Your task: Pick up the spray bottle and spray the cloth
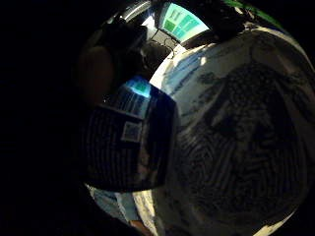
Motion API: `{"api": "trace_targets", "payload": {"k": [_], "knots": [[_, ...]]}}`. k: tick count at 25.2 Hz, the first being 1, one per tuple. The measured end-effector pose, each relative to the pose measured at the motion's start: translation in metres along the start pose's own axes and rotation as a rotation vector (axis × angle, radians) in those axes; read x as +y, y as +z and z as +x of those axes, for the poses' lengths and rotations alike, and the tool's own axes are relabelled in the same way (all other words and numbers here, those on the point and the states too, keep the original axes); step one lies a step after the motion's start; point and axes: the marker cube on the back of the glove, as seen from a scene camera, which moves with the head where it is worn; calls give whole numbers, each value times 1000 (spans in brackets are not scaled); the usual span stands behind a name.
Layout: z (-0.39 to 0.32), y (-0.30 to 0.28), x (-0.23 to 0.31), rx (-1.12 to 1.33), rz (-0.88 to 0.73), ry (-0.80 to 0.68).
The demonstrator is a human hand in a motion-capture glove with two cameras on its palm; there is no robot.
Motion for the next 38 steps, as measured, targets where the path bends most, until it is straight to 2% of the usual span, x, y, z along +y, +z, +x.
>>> {"api": "trace_targets", "payload": {"k": [10, 15, 22, 38], "knots": [[-2, 10, -17, 11, 88, -52], [-8, 12, -15, 9, 42, -69], [-43, 25, 10, 2, -176, -45], [-111, 50, 34, 90, -638, 238]]}}
